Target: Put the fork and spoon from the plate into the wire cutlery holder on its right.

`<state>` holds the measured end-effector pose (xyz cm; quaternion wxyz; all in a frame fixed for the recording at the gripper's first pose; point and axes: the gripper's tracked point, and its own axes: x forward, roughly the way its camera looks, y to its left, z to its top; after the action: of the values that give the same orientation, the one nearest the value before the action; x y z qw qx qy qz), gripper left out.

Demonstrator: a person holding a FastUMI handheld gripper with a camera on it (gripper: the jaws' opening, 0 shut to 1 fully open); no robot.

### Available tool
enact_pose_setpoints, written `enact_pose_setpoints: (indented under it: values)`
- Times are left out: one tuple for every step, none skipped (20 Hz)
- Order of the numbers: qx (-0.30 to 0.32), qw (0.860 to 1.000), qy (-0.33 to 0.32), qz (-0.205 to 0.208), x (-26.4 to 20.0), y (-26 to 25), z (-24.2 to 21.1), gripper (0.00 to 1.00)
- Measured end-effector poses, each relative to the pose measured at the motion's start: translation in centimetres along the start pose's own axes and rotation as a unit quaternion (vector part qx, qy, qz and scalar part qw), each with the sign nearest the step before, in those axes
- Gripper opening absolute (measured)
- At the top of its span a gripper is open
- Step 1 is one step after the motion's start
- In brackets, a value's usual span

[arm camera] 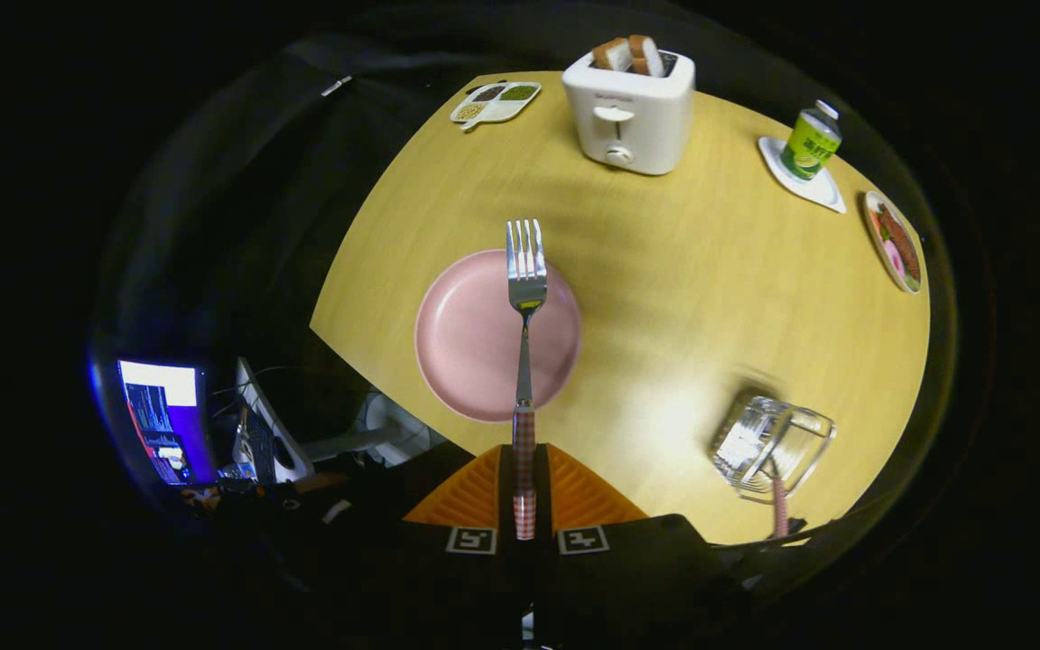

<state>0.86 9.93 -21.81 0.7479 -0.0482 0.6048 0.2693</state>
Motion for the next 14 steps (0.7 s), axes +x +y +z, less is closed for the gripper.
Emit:
enact_pose_setpoints:
  values:
    - [0.000, 1.000, 0.008, -0.017, -1.3, -2.2, -0.8, 0.10]
    - [0.000, 0.999, 0.022, -0.032, -2.6, -4.2, -1.9, 0.10]
    - [0.000, 0.998, 0.042, -0.046, -3.8, -6.2, -3.3, 0.10]
    - [-0.001, 0.996, 0.066, -0.058, -4.8, -8.0, -4.8, 0.10]
    - [-0.002, 0.993, 0.098, -0.066, -5.8, -9.5, -6.4, 0.10]
    - [-0.005, 0.989, 0.127, -0.075, -6.4, -10.8, -7.6, 0.10]
    - [-0.006, 0.984, 0.159, -0.083, -7.0, -12.3, -8.9, 0.10]
    - [-0.007, 0.978, 0.187, -0.091, -7.3, -13.5, -10.0, 0.10]
    - [-0.008, 0.972, 0.213, -0.099, -7.5, -14.3, -10.4, 0.10]
    - [-0.008, 0.966, 0.237, -0.104, -7.3, -15.1, -10.9, 0.10]
    - [-0.008, 0.960, 0.258, -0.108, -7.1, -15.6, -11.3, 0.10]
    - [-0.009, 0.954, 0.276, -0.113, -6.4, -16.4, -11.3, 0.10]
    - [-0.010, 0.950, 0.290, -0.118, -5.9, -16.9, -11.3, 0.10]
    - [-0.010, 0.945, 0.304, -0.118, -5.2, -17.2, -11.4, 0.10]
